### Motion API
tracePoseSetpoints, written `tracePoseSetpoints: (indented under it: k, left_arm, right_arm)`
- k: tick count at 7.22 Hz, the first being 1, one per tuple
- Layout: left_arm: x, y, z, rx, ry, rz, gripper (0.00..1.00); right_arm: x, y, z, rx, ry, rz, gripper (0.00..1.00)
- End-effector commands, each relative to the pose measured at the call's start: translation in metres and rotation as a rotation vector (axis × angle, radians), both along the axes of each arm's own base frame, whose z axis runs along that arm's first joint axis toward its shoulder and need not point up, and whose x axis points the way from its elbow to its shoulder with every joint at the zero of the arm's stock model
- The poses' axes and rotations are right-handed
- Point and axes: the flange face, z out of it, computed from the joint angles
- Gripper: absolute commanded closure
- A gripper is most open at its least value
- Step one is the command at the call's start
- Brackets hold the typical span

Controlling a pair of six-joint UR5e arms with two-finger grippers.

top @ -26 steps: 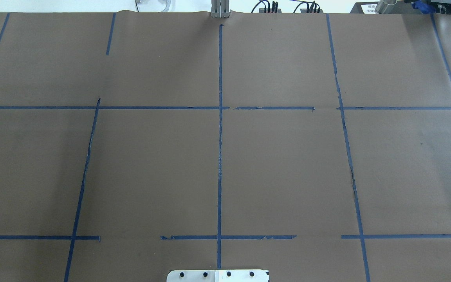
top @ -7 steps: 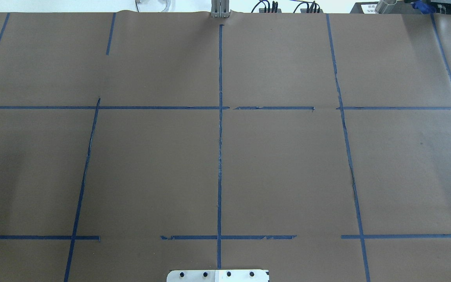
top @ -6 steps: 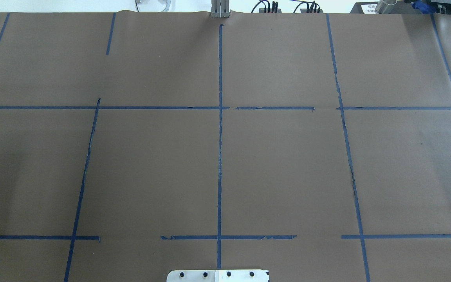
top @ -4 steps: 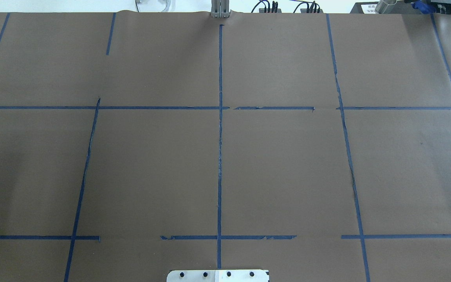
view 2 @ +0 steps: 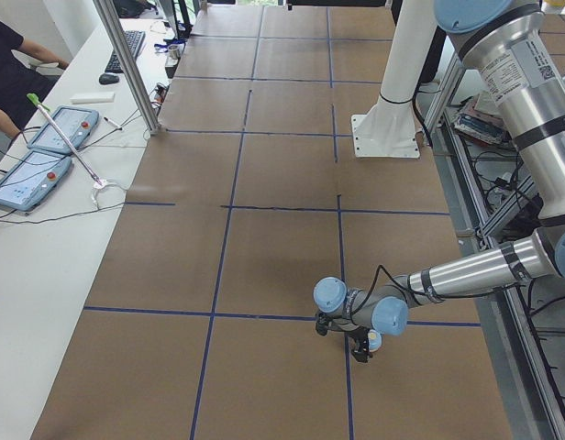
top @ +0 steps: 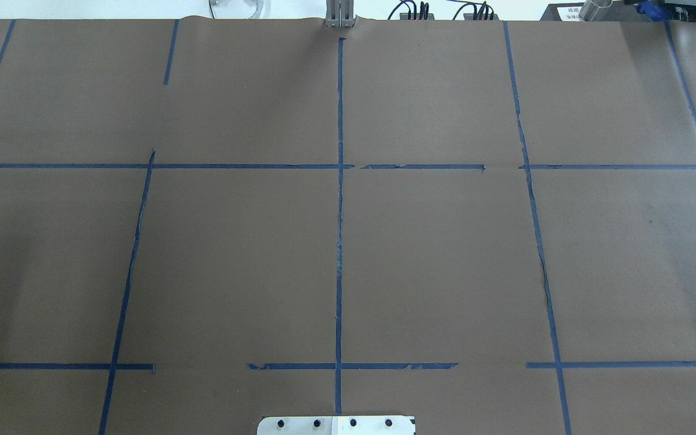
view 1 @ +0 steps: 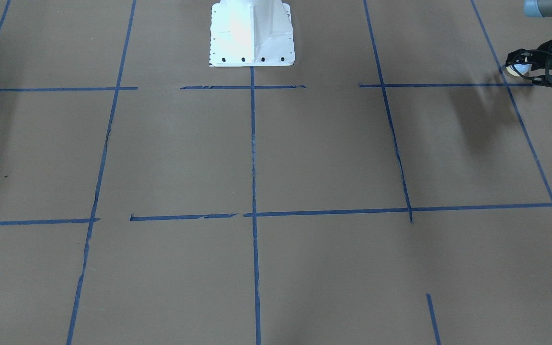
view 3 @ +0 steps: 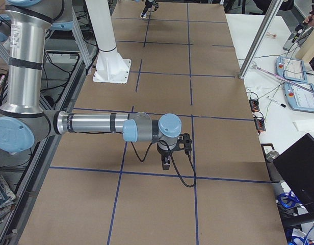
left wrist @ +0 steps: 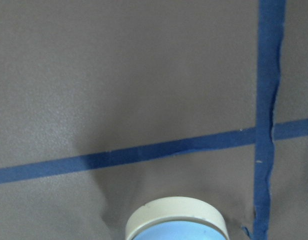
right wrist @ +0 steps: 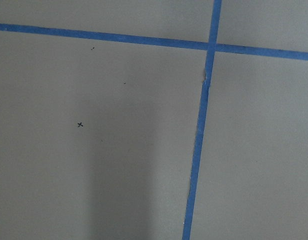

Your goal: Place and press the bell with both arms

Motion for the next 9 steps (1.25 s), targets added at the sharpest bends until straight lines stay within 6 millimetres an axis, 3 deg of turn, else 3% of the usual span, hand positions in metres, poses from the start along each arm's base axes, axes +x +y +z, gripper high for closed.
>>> tracePoseSetpoints:
  k: [1, 2, 3, 5, 8, 9]
  left_arm:
    - [0.000, 0.000, -0.002, 0.012, 0.011, -0.002, 0.73]
    - [0.007, -0.007, -0.022, 0.065, 0.089, -0.010, 0.91]
    - [0.019, -0.017, -0.062, 0.064, 0.205, -0.030, 0.95]
    - [0.050, -0.057, -0.191, 0.051, 0.286, -0.180, 0.96]
    - [0.154, -0.178, -0.359, -0.032, 0.403, -0.384, 0.96]
    - [0.204, -0.188, -0.401, -0.072, 0.425, -0.365, 0.95]
  right_arm:
    - [0.000, 0.000, 0.000, 0.002, -0.001, -0.001, 0.00]
    - [0.000, 0.000, -0.002, 0.006, 0.000, -0.002, 0.00]
    - [0.000, -0.001, -0.003, 0.011, 0.000, -0.003, 0.00]
    - [0.000, -0.001, -0.004, 0.012, 0.001, -0.003, 0.00]
    - [-0.002, -0.001, -0.001, 0.008, 0.002, -0.008, 0.00]
    - [-0.003, -0.002, -0.002, 0.009, 0.001, -0.009, 0.00]
